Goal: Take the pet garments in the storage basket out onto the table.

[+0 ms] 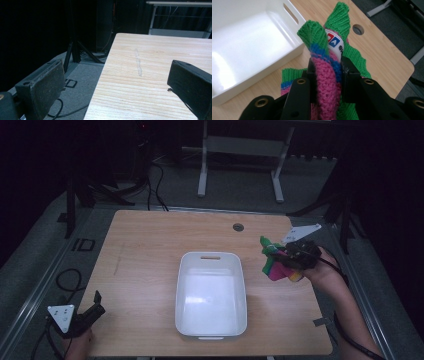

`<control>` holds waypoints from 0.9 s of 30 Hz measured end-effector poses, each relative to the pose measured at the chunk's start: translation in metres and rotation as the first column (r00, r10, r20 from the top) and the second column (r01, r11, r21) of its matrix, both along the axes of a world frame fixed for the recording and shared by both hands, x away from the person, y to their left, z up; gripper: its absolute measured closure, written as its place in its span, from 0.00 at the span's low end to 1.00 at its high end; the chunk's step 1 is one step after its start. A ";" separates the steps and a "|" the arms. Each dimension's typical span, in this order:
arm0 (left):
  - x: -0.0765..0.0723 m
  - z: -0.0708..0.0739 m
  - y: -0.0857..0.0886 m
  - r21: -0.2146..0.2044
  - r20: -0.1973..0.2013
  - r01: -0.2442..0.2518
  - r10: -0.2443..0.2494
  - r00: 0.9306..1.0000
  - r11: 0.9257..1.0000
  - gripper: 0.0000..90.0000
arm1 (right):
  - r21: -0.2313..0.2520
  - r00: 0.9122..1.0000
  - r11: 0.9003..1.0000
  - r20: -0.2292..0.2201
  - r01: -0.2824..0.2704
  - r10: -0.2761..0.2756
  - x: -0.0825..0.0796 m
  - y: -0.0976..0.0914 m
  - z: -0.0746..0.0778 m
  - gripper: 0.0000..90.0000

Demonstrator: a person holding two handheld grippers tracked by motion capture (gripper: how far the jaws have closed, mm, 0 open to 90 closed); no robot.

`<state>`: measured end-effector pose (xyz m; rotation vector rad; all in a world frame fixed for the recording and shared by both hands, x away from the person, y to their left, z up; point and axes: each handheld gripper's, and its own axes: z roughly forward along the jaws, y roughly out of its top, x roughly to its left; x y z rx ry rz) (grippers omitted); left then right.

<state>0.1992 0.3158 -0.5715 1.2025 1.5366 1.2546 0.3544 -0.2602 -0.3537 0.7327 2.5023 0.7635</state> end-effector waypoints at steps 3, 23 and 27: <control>0.000 0.000 0.000 -0.001 0.001 0.000 0.000 1.000 1.000 0.02 | -0.010 1.000 1.000 -0.010 0.011 -0.011 0.004 -0.002 -0.010 0.81; 0.001 0.000 0.000 -0.003 -0.006 0.010 -0.010 1.000 1.000 0.02 | 0.001 0.994 1.000 -0.103 0.026 -0.026 0.040 -0.012 -0.101 0.81; 0.001 0.000 0.001 -0.007 -0.004 0.010 -0.010 1.000 1.000 0.02 | 0.013 0.993 0.999 -0.114 0.041 -0.039 0.045 -0.012 -0.120 0.81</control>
